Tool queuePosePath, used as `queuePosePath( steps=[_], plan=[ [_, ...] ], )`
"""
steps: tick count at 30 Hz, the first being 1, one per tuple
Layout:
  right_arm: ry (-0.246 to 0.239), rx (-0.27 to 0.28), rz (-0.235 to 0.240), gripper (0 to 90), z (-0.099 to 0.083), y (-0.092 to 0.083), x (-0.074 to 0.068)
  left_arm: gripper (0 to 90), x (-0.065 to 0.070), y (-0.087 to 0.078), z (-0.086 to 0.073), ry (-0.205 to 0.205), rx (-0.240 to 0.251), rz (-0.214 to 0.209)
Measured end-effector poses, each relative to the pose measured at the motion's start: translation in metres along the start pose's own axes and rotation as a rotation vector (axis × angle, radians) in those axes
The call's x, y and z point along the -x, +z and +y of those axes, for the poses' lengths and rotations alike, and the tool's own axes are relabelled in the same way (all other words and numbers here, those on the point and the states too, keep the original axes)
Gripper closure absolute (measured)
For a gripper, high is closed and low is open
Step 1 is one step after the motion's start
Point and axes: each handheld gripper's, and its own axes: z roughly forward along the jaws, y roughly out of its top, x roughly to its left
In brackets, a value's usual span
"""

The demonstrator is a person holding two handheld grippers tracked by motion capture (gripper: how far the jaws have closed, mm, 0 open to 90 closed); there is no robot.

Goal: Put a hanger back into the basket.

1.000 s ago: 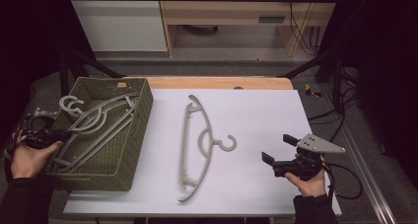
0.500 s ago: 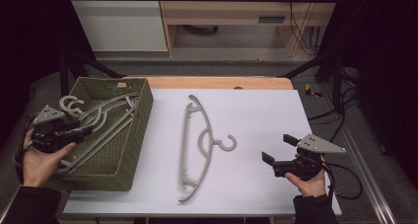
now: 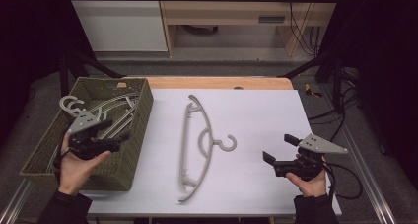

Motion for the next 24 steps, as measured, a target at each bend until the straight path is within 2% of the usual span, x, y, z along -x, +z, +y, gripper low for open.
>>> queuePosePath(
  steps=[8,19,24],
  plan=[
    [0.003,0.002,-0.005,2.3,0.0,0.0,-0.001,12.5,0.042,0.02,0.002,0.016,0.02,-0.057],
    [-0.009,-0.004,0.001,2.3,0.0,0.0,-0.001,11.6,0.092,0.056,-0.001,0.078,-0.046,-0.142],
    [0.005,0.002,-0.002,2.3,0.0,0.0,-0.001,13.1,0.117,0.074,-0.003,0.111,-0.076,-0.184]
  ],
)
